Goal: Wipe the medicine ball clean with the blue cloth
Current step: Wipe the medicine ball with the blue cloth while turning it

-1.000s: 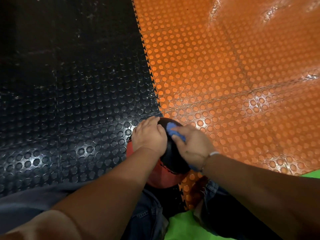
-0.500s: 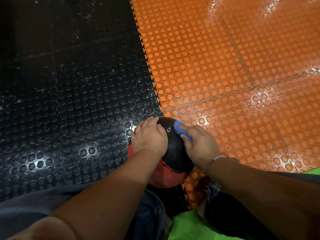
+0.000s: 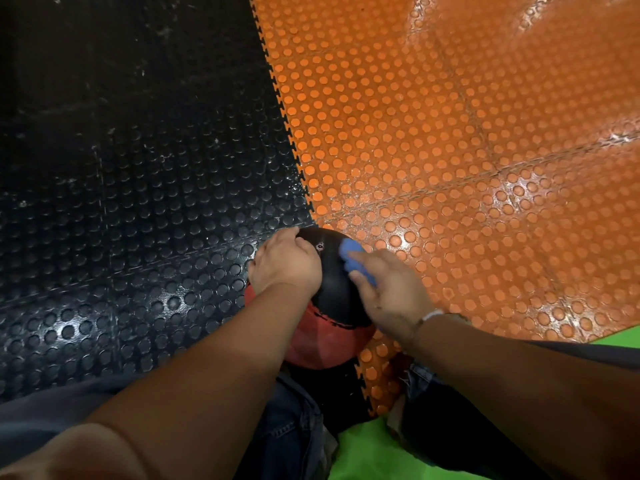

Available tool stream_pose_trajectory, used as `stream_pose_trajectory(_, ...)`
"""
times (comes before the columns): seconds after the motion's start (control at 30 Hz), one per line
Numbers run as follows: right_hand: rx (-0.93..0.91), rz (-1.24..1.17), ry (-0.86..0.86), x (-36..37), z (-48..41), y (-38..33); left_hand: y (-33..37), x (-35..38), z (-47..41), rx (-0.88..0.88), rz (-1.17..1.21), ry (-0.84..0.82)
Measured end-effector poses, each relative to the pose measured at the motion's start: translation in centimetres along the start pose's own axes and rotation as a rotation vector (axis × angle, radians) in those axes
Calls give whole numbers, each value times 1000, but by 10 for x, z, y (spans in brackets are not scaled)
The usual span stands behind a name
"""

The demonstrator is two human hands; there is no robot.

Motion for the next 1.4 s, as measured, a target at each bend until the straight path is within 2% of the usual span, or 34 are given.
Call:
stream_pose_trajectory(0.07,-163,44,33,3,3,-25,-7,-1,-4,-64,27,-16)
stream_pose_trajectory(0.1,-141,48,25,2,2,-20,-11,-2,-4,-95,43,-18)
stream_pose_trajectory(0.2,201,10,-59,-2,-8,28,-19,-4,2,-126,25,24)
stream_pose_trajectory(0.23,262,1,-102,-1,-11,37,-19,-5,6,-87,-18,48)
stream_pose_trajectory(0.3,230,10,-121,1,-18,31,-8,-4,15,117,-98,83)
stream_pose_trajectory(0.37,114,7,-85,1,-19,4,5,4,23,345,-126,38)
stream_pose_trajectory(0.4,21,16,-61,2,-17,-12,6,7,24,386,-118,7)
stream_pose_trajectory(0.47,-122,49,-47,6,-11,-29,5,8,20,373,-80,-12)
stream_pose_trajectory(0.5,-117,62,-52,6,-13,-23,4,8,18,362,-66,-9)
stream_pose_trajectory(0.63,162,81,-106,0,-21,16,8,10,18,359,-44,1)
stream_pose_trajectory(0.7,97,150,-167,4,-25,-5,6,8,16,349,-33,16)
stream_pose_trajectory(0.77,-63,175,-188,7,-17,-37,4,4,13,338,0,25)
stream_pose_trajectory(0.83,-92,164,-172,5,-17,-36,3,1,8,329,45,11)
stream_pose_trajectory(0.97,302,24,-173,1,-37,29,2,-1,10,339,60,-4)
stream_pose_trajectory(1.0,299,37,-189,3,-38,28,2,-2,13,349,53,4)
stream_pose_trajectory(1.07,135,110,-177,7,-34,-2,1,-3,12,347,46,15)
stream_pose_trajectory(1.13,-142,187,-71,6,-20,-43,-3,-5,6,295,55,4)
stream_pose_trajectory(1.2,-214,191,-31,4,-17,-45,-5,-6,2,256,84,-15)
stream_pose_trajectory(1.33,183,153,-89,-4,-41,12,2,-4,2,245,74,8)
stream_pose_trajectory(1.4,98,186,-92,-1,-46,-9,5,-3,0,225,60,14)
Point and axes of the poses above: each hand's wrist, its own z-axis away from the middle knuckle, its own x-axis out of the palm, y = z × x, the point moved 8 cm from there along -z, towards the middle knuckle, and after that the axes turned 4 degrees about -x, right-handed, at the moved point
